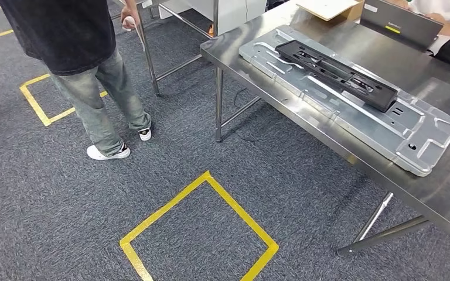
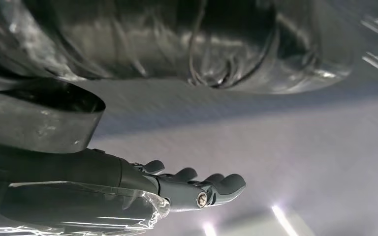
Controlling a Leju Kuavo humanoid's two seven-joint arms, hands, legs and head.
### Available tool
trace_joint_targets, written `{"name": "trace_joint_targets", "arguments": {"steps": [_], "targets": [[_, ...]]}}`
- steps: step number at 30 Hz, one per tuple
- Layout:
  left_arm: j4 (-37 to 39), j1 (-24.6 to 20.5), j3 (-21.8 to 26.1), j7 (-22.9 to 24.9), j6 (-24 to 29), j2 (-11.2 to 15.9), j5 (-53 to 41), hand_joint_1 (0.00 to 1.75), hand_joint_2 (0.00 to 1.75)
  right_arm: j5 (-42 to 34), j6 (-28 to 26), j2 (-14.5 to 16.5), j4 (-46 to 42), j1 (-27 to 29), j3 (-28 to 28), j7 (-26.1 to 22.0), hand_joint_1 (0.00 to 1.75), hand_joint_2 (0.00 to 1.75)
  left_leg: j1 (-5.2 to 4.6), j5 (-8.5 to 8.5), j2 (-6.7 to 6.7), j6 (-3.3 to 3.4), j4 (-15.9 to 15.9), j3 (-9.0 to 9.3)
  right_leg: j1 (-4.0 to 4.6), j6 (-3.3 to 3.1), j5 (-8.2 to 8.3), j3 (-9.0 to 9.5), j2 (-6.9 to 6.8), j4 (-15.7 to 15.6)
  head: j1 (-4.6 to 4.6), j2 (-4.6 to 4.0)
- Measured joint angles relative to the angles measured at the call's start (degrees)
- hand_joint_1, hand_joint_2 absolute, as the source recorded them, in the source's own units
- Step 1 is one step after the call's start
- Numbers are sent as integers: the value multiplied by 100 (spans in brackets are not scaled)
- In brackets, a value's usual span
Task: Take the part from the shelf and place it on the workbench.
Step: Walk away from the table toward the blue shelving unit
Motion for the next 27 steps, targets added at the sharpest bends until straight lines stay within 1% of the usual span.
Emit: {"name": "trace_joint_targets", "arguments": {"steps": [1, 2, 3, 4, 5, 6, 7, 9, 10, 11, 12, 13, 14, 15, 16, 17, 18, 19, 20, 21, 22, 23, 24, 25, 26, 27], "targets": [[3, -8, 3, -3, 27, -14, -1, 0, 0, 44, -1, 195, 82, 12, 0, 1, 0, 0, 7, 4, 6, -15, 5, -18, 33, -57, 32, 63, -8, -170, -9, 0], [5, -14, 8, -4, 55, -28, -3, 0, 0, 90, 3, 388, 158, 24, 0, 17, 0, 0, 17, 12, 19, -39, 9, -36, 60, -92, 20, 70, -10, -218, -21, 1], [5, -19, 13, -4, 82, -32, -4, 0, 0, 138, 19, 607, 241, 39, 0, 47, 0, 0, 25, 20, 34, -68, 7, -43, 76, -108, 41, 67, -3, -266, -19, 1], [5, -15, 18, -4, 101, -38, -9, 0, 0, 184, 44, 793, 307, 54, 0, 88, 0, 0, 29, 7, 49, -100, 13, -44, 57, -108, 66, 87, 4, -320, -21, 1], [5, -9, 21, -4, 119, -39, -14, 0, 0, 230, 77, 995, 376, 67, 1, 130, 0, 0, 28, -49, 52, -140, 66, -59, 32, -108, 100, 112, 21, -379, -22, 1], [5, -6, 23, -4, 135, -38, -20, 0, 0, 268, 117, 1178, 434, 77, 2, 167, 0, 0, 29, -166, 46, -183, 211, -117, -3, -104, 136, 130, 34, -431, -25, 1], [5, -3, 25, -5, 147, -35, -31, 0, 0, 301, 152, 1343, 483, 86, 3, 196, 0, 0, 42, -345, 35, -230, 481, -230, -36, -96, 162, 139, 51, -462, -31, 1], [5, -5, 26, -8, 156, -29, -53, 0, 0, 355, 217, 1620, 563, 97, 7, 233, 0, 0, 95, -722, 23, -322, 1229, -539, -60, -100, 174, 106, 99, -441, -34, 1], [5, -4, 26, -10, 156, -25, -63, 0, 0, 379, 246, 1721, 590, 102, 8, 241, 0, 0, 130, -810, 22, -366, 1503, -647, -73, -92, 169, 89, 133, -414, -34, 1], [5, -3, 26, -15, 156, -22, -67, 0, 0, 400, 270, 1810, 616, 107, 9, 247, 0, 0, 166, -789, 22, -406, 1583, -663, -90, -78, 160, 74, 174, -381, -33, 1], [5, -3, 26, -19, 156, -19, -70, 0, 0, 417, 291, 1873, 632, 111, 10, 249, 0, 0, 203, -659, 16, -444, 1428, -568, -112, -55, 145, 61, 223, -344, -33, 0], [5, -4, 26, -24, 156, -15, -72, 0, 0, 427, 304, 1929, 647, 111, 11, 250, 0, 0, 240, -464, -17, -481, 1078, -379, -136, -21, 124, 49, 276, -298, -33, -1], [5, -3, 26, -27, 156, -11, -74, 0, 0, 430, 311, 1971, 658, 110, 12, 252, 0, 0, 275, -330, -132, -515, 692, -173, -155, 21, 101, 26, 329, -248, -33, -1], [5, -3, 26, -29, 156, -9, -75, 0, 0, 432, 315, 1997, 665, 107, 13, 254, 0, 0, 296, -232, -234, -513, 376, -11, -161, 65, 80, -7, 380, -190, -33, -1], [5, -4, 26, -31, 156, -5, -77, 0, 0, 432, 326, 2020, 671, 106, 13, 253, 0, 0, 303, -199, -314, -492, 194, 77, -164, 111, 71, -44, 422, -147, -32, 0], [5, -6, 27, -34, 156, -2, -78, 0, 0, 433, 342, 2031, 675, 108, 13, 252, 0, 0, 292, -222, -360, -450, 150, 92, -165, 155, 76, -78, 460, -126, -32, 0], [5, -8, 28, -37, 156, 2, -80, 0, 0, 435, 363, 2042, 678, 114, 13, 250, 0, 0, 274, -207, -309, -390, 155, 82, -171, 193, 90, -101, 499, -121, -32, 0], [5, -11, 29, -39, 156, 5, -83, 0, 0, 440, 382, 2049, 680, 123, 13, 249, 0, 0, 268, -194, -252, -341, 154, 75, -186, 226, 95, -112, 506, -123, -32, 0], [5, -11, 30, -40, 157, 7, -83, 0, 0, 453, 397, 2057, 682, 131, 14, 249, 0, 0, 265, -177, -195, -290, 139, 75, -192, 249, 60, -133, 439, -80, -31, 0], [5, -11, 31, -40, 161, 6, -83, 0, 0, 474, 405, 2064, 683, 132, 15, 250, 0, 0, 265, -157, -131, -242, 118, 72, -190, 265, -37, -194, 334, 53, -30, 0], [5, -8, 32, -39, 167, 6, -80, 0, 0, 494, 408, 2071, 686, 128, 18, 252, 0, 0, 262, -139, -64, -200, 101, 62, -184, 273, -198, -306, 211, 299, -29, -1], [5, -5, 34, -38, 175, 6, -77, 0, 0, 519, 410, 2078, 687, 123, 25, 259, 0, 0, 247, -130, 4, -174, 97, 44, -174, 278, -401, -472, 106, 658, -28, 0], [5, 0, 37, -34, 185, 6, -72, 0, 0, 540, 408, 2082, 688, 120, 34, 273, 0, 0, 230, -122, 73, -157, 97, 23, -169, 281, -590, -651, 69, 1045, -29, 0], [5, 3, 39, -30, 196, 6, -68, 0, 0, 558, 403, 2086, 689, 124, 45, 293, 0, 0, 211, -118, 142, -150, 99, 7, -164, 278, -705, -785, 57, 1354, -29, -1], [5, 3, 44, -26, 210, 7, -64, 0, 0, 577, 399, 2091, 690, 134, 55, 317, 0, 0, 192, -117, 209, -145, 100, -1, -156, 263, -713, -830, 50, 1489, -29, 0], [5, 1, 50, -23, 223, 7, -62, 0, 0, 590, 395, 2095, 690, 146, 63, 337, 0, 0, 172, -118, 269, -142, 100, 0, -138, 234, -608, -758, 40, 1392, -29, 0]]}}
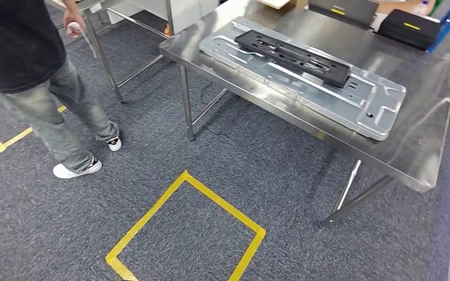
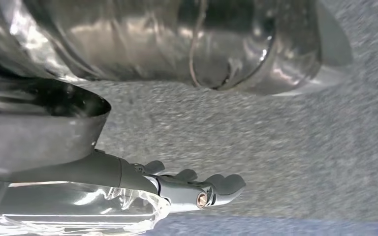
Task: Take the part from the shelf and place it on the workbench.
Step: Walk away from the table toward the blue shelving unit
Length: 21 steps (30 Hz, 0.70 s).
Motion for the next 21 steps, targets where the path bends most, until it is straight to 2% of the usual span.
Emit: {"name": "trace_joint_targets", "arguments": {"steps": [1, 2, 4, 5, 6, 7, 8, 10, 11, 12, 13, 14, 15, 16, 17, 18, 19, 20, 21], "targets": [[0, -4, 7, 1, 13, -1, 2, 0, 0, 9, -3, 4, 1, 9, 8, 13, 0, 0, -20, -3, 57, 3, -1, 9, 30, -49, 184, 174, -33, -303, 0, -1], [1, -7, 14, 1, 21, -7, 3, 0, 0, 16, -5, 4, -1, 9, 20, 19, 0, 0, -32, -7, 112, 6, -3, 20, 83, -129, 368, 400, -150, -729, -1, 0], [3, -9, 25, 3, 29, -24, 5, 0, 0, 23, -8, 5, -3, -14, 43, 19, 0, 0, -62, -19, 223, -3, -1, 31, 194, -283, 565, 733, -433, -1396, 1, 0], [4, -10, 28, 6, 31, -32, 5, 0, 0, 25, -9, 5, -4, -24, 51, 19, 0, 0, -65, -23, 285, -15, -2, 33, 236, -333, 577, 791, -520, -1540, 3, 1], [4, -13, 31, 8, 33, -35, 6, 0, 0, 26, -9, 8, -4, -28, 52, 19, 0, 0, -71, -24, 348, -32, -7, 39, 252, -350, 575, 791, -507, -1569, 6, 0], [4, -18, 33, 10, 35, -36, 7, 0, 0, 26, -9, 10, -4, -23, 52, 18, 0, 0, -76, -24, 412, -55, -19, 55, 246, -356, 603, 793, -436, -1603, 7, 0], [4, -20, 34, 10, 35, -34, 5, 0, 0, 26, -9, 16, -3, -13, 52, 18, 0, 0, -76, -48, 393, -85, -6, 65, 224, -354, 642, 812, -370, -1655, 8, 0], [4, -19, 40, 9, 35, -32, 5, 0, 0, 25, -10, 32, -2, -8, 53, 21, 0, 0, -68, -260, 133, -149, 280, -45, 155, -360, 729, 847, -241, -1764, 7, 1], [4, -12, 46, 10, 35, -28, 6, 0, 0, 25, -11, 43, -1, -13, 55, 22, 0, 0, -47, -450, -48, -179, 605, -189, 129, -358, 755, 846, -177, -1783, 6, 1], [4, -3, 55, 11, 35, -26, 7, 0, 0, 24, -11, 50, -1, -18, 57, 23, 0, 0, -32, -645, -163, -204, 997, -364, 114, -366, 765, 830, -105, -1778, 5, 1], [4, 5, 64, 14, 35, -23, 7, 0, 0, 24, -11, 56, -1, -19, 61, 23, 0, 0, -16, -782, -209, -230, 1351, -520, 104, -364, 769, 812, -30, -1763, 6, 1], [4, 12, 71, 16, 35, -20, 8, 0, 0, 23, -11, 63, 0, -13, 65, 23, 0, 0, -2, -815, -223, -252, 1549, -604, 95, -359, 767, 799, 46, -1740, 5, 1], [4, 15, 74, 16, 35, -16, 8, 0, 0, 23, -11, 68, 1, -6, 68, 23, 0, 0, 14, -734, -228, -273, 1529, -585, 83, -348, 761, 788, 122, -1711, 6, 1], [4, 15, 75, 16, 35, -13, 8, 0, 0, 23, -11, 73, 1, 0, 71, 23, 0, 0, 35, -558, -245, -293, 1290, -462, 67, -327, 749, 778, 199, -1675, 6, 1], [4, 13, 76, 16, 35, -9, 8, 0, 0, 24, -11, 77, 1, 2, 74, 23, 0, 0, 64, -358, -315, -313, 896, -270, 51, -292, 728, 763, 276, -1625, 6, 1], [5, 13, 77, 17, 35, -8, 8, 0, 0, 24, -11, 79, 1, -1, 78, 23, 0, 0, 88, -227, -440, -327, 530, -94, 45, -250, 701, 734, 346, -1561, 6, 1], [5, 11, 78, 17, 35, -7, 7, 0, 0, 24, -11, 80, 0, -5, 80, 23, 0, 0, 105, -153, -541, -312, 273, 31, 42, -206, 683, 694, 412, -1501, 7, 1], [5, 7, 79, 18, 35, -7, 7, 0, 0, 24, -11, 80, 0, -6, 83, 22, 0, 0, 107, -144, -619, -282, 146, 87, 41, -162, 674, 651, 465, -1456, 7, 0], [5, 4, 81, 18, 35, -4, 8, 0, 0, 24, -11, 80, 0, -3, 83, 22, 0, 0, 91, -165, -632, -235, 143, 87, 38, -122, 681, 615, 513, -1437, 6, 0]]}}
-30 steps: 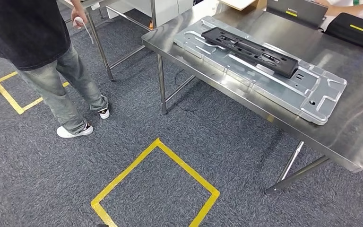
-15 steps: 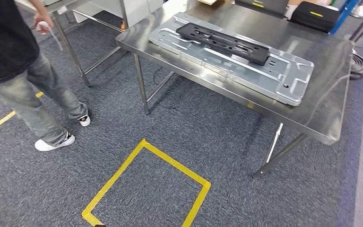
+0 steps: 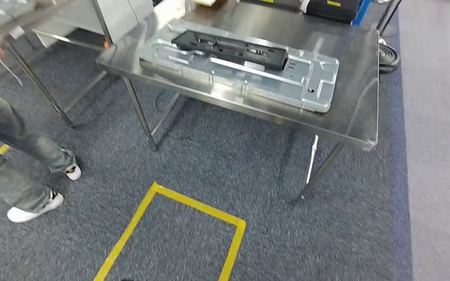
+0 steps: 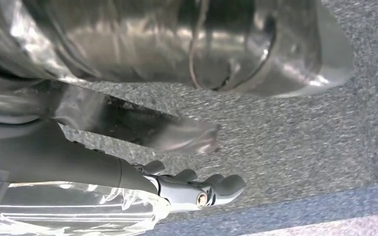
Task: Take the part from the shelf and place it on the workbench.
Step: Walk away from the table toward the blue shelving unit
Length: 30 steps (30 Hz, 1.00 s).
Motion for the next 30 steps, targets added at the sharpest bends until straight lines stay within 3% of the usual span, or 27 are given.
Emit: {"name": "trace_joint_targets", "arguments": {"steps": [2, 3, 5, 7, 8, 9, 10, 11, 13, 15, 17, 19, 21, 23, 24, 25, 26, 28, 30], "targets": [[0, -8, 2, -1, 0, 5, 2, 0, 0, 0, -1, 3, 2, 24, 0, 0, 0, 0, -11, 32, 114, 103, -14, -10, -15, 66, 13, -40, 40, 9, -1, 0], [0, -9, 3, -1, 0, 7, 3, 0, 0, 0, -2, 6, 3, 32, 1, 1, 0, 0, -8, 51, 176, 150, -36, -9, -15, 92, -40, -80, -38, 82, 1, 1], [-1, -6, 3, -1, 0, 8, 3, 0, 0, 0, -2, 12, 7, 22, 2, 0, 0, 0, -6, 75, 317, 219, -70, -15, -7, 133, -331, -303, -305, 553, 3, 1], [0, 6, 3, 0, 0, 9, 2, 0, 0, 0, -1, 12, 8, 6, 2, -1, 0, 0, -23, 75, 463, 239, -72, -34, -5, 166, -679, -657, -465, 1290, 3, 1], [0, 10, 3, 1, 0, 10, 2, 0, 0, 0, -1, 12, 9, 10, 2, 0, 0, 0, -30, 74, 534, 240, -72, -41, -6, 171, -746, -767, -491, 1532, 3, 1], [1, 10, 3, 0, 0, 10, 3, 0, 0, 0, 0, 13, 10, 18, 2, 0, 0, 0, -38, 72, 598, 240, -71, -42, -4, 163, -701, -771, -507, 1564, 3, 0], [1, 6, 3, 0, 0, 10, 3, 0, 0, 0, 0, 13, 13, 29, 2, 1, 0, 0, -49, 69, 658, 240, -71, -36, 5, 136, -554, -652, -529, 1361, 3, 0], [1, -1, 3, -1, 0, 10, 3, 0, 0, 0, 0, 12, 14, 34, 2, 1, 0, 0, -62, 65, 714, 239, -73, -25, 28, 85, -352, -433, -585, 969, 3, 0], [1, -8, 3, -2, 0, -5, 2, 0, 0, 1, 0, -1, 14, 19, 3, -1, 0, 0, -82, 56, 814, 224, -86, 1, 98, -63, -92, -23, -807, 195, 1, 1], [2, -15, 4, -2, 1, -22, 4, 0, 0, 2, 0, -13, 12, 4, 4, -3, 0, 0, -82, 54, 912, 179, -108, 23, 153, -167, -54, 96, -913, -77, 2, 1], [2, -29, 5, -1, 1, -28, 3, 0, 0, 2, -1, -17, 13, 15, 4, -4, 0, 0, -84, 48, 983, 117, -138, 60, 138, -201, 4, 114, -803, -152, 3, 0], [2, -30, 5, 40, 48, -27, 0, 0, 0, 38, -8, -16, 14, 23, 9, 2, 0, 0, -83, -73, 804, 58, 0, 26, 87, -211, 88, 175, -697, -287, 1, -1], [2, -16, 5, 162, 199, -23, -3, 0, 0, 142, -21, -8, 17, 18, 54, 25, 0, 0, -70, -408, 513, 11, 601, -240, 61, -215, 136, 191, -585, -341, -1, 0], [2, 9, 5, 272, 331, -25, -11, 0, 0, 227, -30, -4, 18, 21, 124, 61, 0, 0, -64, -665, 417, -28, 1290, -571, 57, -221, 138, 165, -443, -310, -2, 1], [2, 20, 5, 295, 358, -25, -16, 0, 0, 241, -31, -1, 19, 28, 149, 75, 0, 0, -61, -638, 411, -44, 1402, -635, 55, -214, 133, 157, -367, -287, -2, 1], [2, 24, 6, 308, 370, -24, -19, 0, 0, 250, -32, 2, 20, 35, 170, 83, 0, 0, -54, -498, 403, -55, 1281, -591, 50, -200, 122, 151, -290, -256, -2, 1], [2, 24, 7, 319, 382, -23, -21, 0, 0, 257, -33, 7, 22, 41, 188, 87, 0, 0, -43, -283, 370, -61, 962, -451, 43, -178, 105, 144, -213, -218, -2, 1], [2, 23, 12, 353, 402, -20, -15, 0, 0, 264, -31, 16, 26, 43, 212, 87, 0, 0, -13, 10, 178, -35, 256, -132, 39, -114, 58, 107, -73, -114, -2, 1], [2, 12, 25, 392, 407, -12, -6, 0, 0, 263, -14, 20, 27, 47, 227, 80, 0, 0, -19, 40, 65, 41, -18, -16, 41, -42, 35, 44, 27, -45, -1, 0]]}}
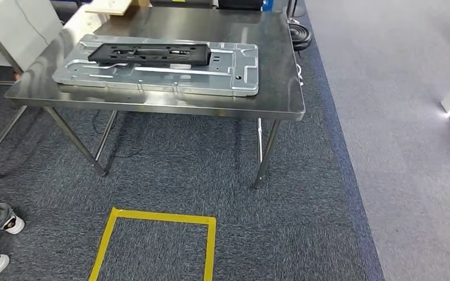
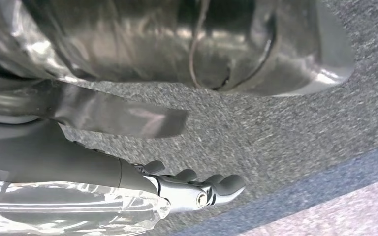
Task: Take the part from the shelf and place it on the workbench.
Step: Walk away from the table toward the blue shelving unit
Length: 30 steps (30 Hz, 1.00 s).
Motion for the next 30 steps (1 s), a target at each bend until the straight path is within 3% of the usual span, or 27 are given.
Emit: {"name": "trace_joint_targets", "arguments": {"steps": [2, 4, 7, 8, 9, 10, 11, 13, 15, 17, 19, 20, 22, 23, 24, 25, 26, 28, 30], "targets": [[0, -15, 8, 19, -34, 17, -10, 0, 0, 3, 44, -3, 0, 24, 16, 16, 0, 0, -16, 18, 87, 94, -21, 2, -11, 66, 17, -43, 73, 2, 0, 0], [0, -19, 6, 14, -88, 37, -78, 0, 0, 0, 146, -5, 9, 37, 27, 121, 0, 0, 0, 64, 201, 182, -75, 17, -14, 119, -72, -122, -78, 140, 2, 0], [0, -9, -2, -12, -138, 68, -176, 0, 0, -41, 280, -6, 22, 4, 31, 302, 0, 0, 6, 87, 411, 241, -117, 17, -25, 199, -561, -582, -466, 1067, 4, 0], [0, -6, -2, -26, -152, 77, -184, 0, 0, -63, 310, -7, 22, -2, 31, 344, 0, 0, 3, 82, 483, 241, -116, 15, -37, 217, -668, -738, -505, 1376, 4, 1], [0, -5, -2, -51, -169, 85, -186, 0, 0, -87, 340, -7, 22, 0, 31, 403, 0, 0, 1, 74, 553, 239, -115, 16, -48, 226, -676, -814, -526, 1527, 4, 1], [0, -9, -3, -88, -190, 93, -187, 0, 0, -119, 380, -7, 24, 7, 31, 509, 0, 0, 0, 66, 618, 235, -116, 23, -54, 223, -578, -776, -545, 1458, 5, 1], [0, -16, -6, -129, -212, 101, -189, 0, 0, -139, 424, -7, 27, 13, 29, 713, 0, 0, -3, 56, 681, 227, -117, 37, -48, 202, -398, -619, -583, 1167, 5, 0], [0, -41, -19, -181, -270, 112, -216, 0, 0, -62, 531, -18, 35, 8, 35, 1467, 0, 0, -17, 33, 794, 194, -120, 79, 6, 99, -78, -177, -822, 360, 3, 0], [0, -78, -35, -188, -346, 123, -268, 0, 0, 141, 650, -26, 52, 3, 69, 2348, 0, 0, -17, 11, 891, 136, -128, 115, 76, -5, 11, 37, -1004, -62, 3, 0], [0, -124, -53, -184, -426, 134, -311, 0, 0, 323, 748, -22, 72, 32, 128, 2949, 0, 0, -9, 5, 989, 62, -164, 160, 102, -58, 25, 37, -915, -117, 5, 0], [0, -151, -76, -170, -476, 151, -345, 0, 0, 428, 846, -8, 88, 76, 190, 3296, 0, 0, -3, -74, 850, -5, -100, 172, 63, -90, 93, 83, -779, -213, 4, 0], [0, -150, -85, -163, -482, 161, -359, 0, 0, 451, 888, 1, 97, 87, 218, 3391, 0, 0, 0, -203, 696, -27, 77, 106, 37, -110, 128, 105, -710, -262, 2, 0], [0, -121, -94, -148, -485, 183, -381, 0, 0, 490, 927, 21, 109, 92, 261, 3480, 0, 0, 10, -580, 411, -42, 751, -203, 14, -139, 153, 110, -569, -287, -2, 0], [0, -100, -99, -138, -485, 188, -392, 0, 0, 506, 934, 25, 111, 94, 282, 3499, 0, 0, 12, -727, 364, -50, 1111, -377, 15, -150, 155, 103, -489, -280, -3, 1], [0, -80, -108, -127, -485, 194, -406, 0, 0, 525, 943, 28, 115, 100, 300, 3512, 0, 0, 12, -769, 346, -58, 1333, -493, 17, -150, 150, 99, -406, -266, -3, 1], [0, -64, -121, -115, -485, 199, -423, 0, 0, 544, 955, 31, 118, 111, 315, 3516, 0, 0, 13, -696, 339, -66, 1351, -516, 15, -144, 143, 96, -321, -245, -3, 1], [0, -53, -137, -107, -486, 204, -444, 0, 0, 563, 974, 32, 121, 123, 330, 3516, 0, 0, 17, -525, 327, -70, 1153, -437, 10, -131, 132, 95, -240, -217, -3, 1], [0, -46, -165, -105, -492, 217, -477, 0, 0, 616, 1016, 39, 127, 140, 351, 3496, 0, 0, 30, -149, 176, -66, 420, -115, 7, -77, 87, 75, -96, -128, -3, 0], [0, -52, -177, -120, -497, 225, -485, 0, 0, 676, 1039, 44, 129, 147, 375, 3443, 0, 0, 30, -17, 44, -15, -11, 61, 16, -10, 44, 25, 15, -46, -1, 0]]}}
